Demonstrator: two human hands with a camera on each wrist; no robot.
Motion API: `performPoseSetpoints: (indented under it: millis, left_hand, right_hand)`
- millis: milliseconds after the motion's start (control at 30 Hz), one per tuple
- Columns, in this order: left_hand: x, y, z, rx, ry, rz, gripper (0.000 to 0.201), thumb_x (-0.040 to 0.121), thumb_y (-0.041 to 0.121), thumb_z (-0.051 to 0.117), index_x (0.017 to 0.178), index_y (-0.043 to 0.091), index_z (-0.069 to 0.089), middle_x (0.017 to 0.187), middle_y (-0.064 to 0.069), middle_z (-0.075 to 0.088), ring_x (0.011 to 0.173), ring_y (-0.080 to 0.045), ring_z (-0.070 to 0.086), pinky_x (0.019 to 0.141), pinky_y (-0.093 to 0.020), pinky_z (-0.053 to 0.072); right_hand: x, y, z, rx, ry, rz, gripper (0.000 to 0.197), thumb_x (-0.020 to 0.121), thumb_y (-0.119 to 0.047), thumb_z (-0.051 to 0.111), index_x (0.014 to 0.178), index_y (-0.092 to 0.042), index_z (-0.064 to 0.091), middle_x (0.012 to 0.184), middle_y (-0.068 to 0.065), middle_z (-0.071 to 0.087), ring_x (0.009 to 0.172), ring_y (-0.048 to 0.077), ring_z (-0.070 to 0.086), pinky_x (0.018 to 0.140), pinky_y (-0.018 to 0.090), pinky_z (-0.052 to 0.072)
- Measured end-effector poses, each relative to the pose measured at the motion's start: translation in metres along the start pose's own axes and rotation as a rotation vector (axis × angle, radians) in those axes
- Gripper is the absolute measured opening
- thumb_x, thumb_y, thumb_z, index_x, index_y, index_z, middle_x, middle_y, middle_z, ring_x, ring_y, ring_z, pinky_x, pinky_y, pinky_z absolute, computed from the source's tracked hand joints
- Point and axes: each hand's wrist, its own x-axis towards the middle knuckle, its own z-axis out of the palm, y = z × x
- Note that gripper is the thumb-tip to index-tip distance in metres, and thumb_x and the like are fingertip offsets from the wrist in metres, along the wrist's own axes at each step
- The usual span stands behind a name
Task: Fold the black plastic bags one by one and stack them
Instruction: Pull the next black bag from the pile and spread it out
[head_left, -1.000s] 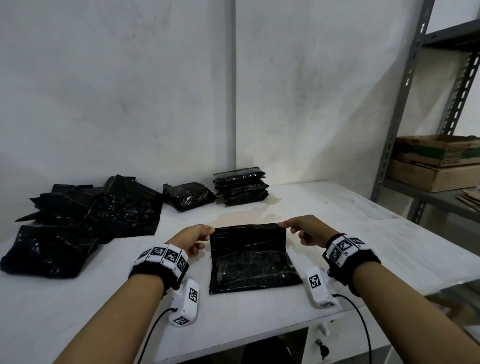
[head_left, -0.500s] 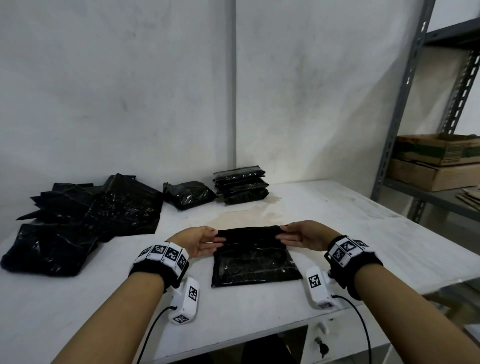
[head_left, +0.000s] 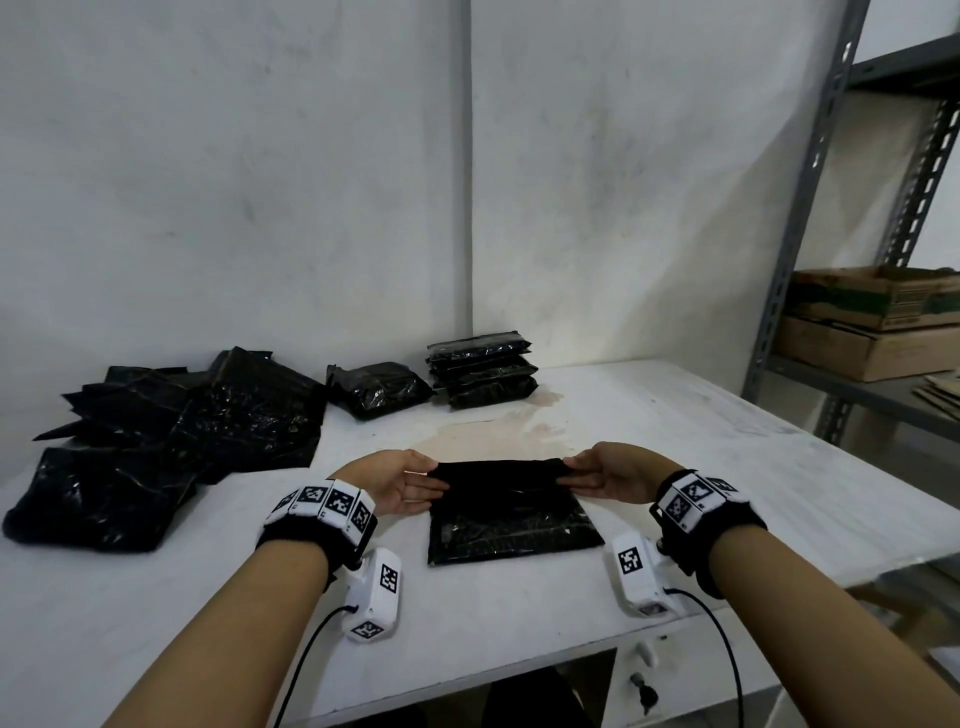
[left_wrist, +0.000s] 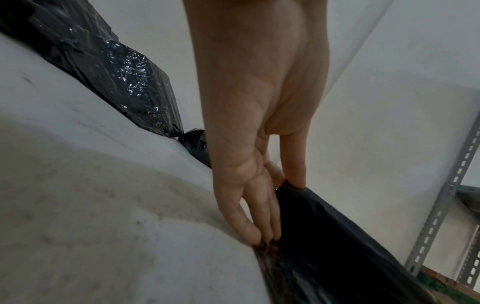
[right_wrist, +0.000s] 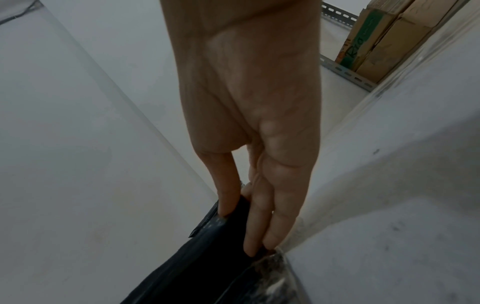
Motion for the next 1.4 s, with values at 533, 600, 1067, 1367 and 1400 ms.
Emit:
performPoseSetpoints:
  millis: [533,600,1067,1367,1400]
  left_hand:
    - [-0.002,-0.001,0.014,0.065,0.094,0.004,0.009,0.092,0.008,0.059,0.084,0.007,0.061,0.076,-0.008,0.069,0.077,-0.015,0.063,0.058,-0.019,0.053]
    - [-0.001,-0.002,0.013,0.082,0.089,0.005,0.012,0.09,0.004,0.059,0.079,0.006,0.06,0.071,-0.007,0.069,0.071,-0.013,0.062,0.056,-0.018,0.054]
    - [0.004,-0.007,0.014,0.032,0.049,0.041,0.027,0.089,-0.019,0.047,0.096,0.007,0.043,0.087,-0.017,0.063,0.062,-0.023,0.071,0.058,-0.031,0.059]
    - [0.0,-0.009,0.014,0.09,0.046,-0.052,0.017,0.084,-0.019,0.054,0.089,-0.003,0.054,0.076,-0.016,0.068,0.078,-0.024,0.065,0.058,-0.03,0.06]
    - [0.0,-0.009,0.015,0.088,0.052,-0.051,0.02,0.083,-0.021,0.055,0.09,-0.002,0.053,0.08,-0.017,0.066,0.079,-0.024,0.065,0.057,-0.031,0.06]
  right_hand:
    - [-0.002,0.004,-0.004,-0.106,0.001,-0.102,0.008,0.093,-0.001,0.057,0.089,0.001,0.064,0.067,0.006,0.07,0.06,0.009,0.069,0.07,0.019,0.057]
    - [-0.001,0.004,-0.005,-0.133,-0.017,-0.107,0.008,0.09,0.003,0.059,0.083,0.0,0.062,0.06,0.004,0.068,0.059,0.009,0.068,0.083,0.022,0.055]
    - [-0.009,0.002,-0.006,-0.172,0.006,-0.063,0.04,0.082,0.018,0.061,0.114,-0.005,0.055,0.087,0.013,0.065,0.076,0.017,0.067,0.058,0.022,0.058]
    - [-0.009,0.002,-0.003,-0.258,0.024,0.036,0.035,0.086,0.01,0.062,0.112,-0.01,0.05,0.104,0.012,0.06,0.083,0.019,0.062,0.053,0.025,0.057]
    - [-0.009,0.002,-0.004,-0.248,0.022,0.047,0.029,0.087,0.008,0.061,0.107,-0.01,0.051,0.098,0.011,0.061,0.081,0.02,0.062,0.054,0.026,0.057]
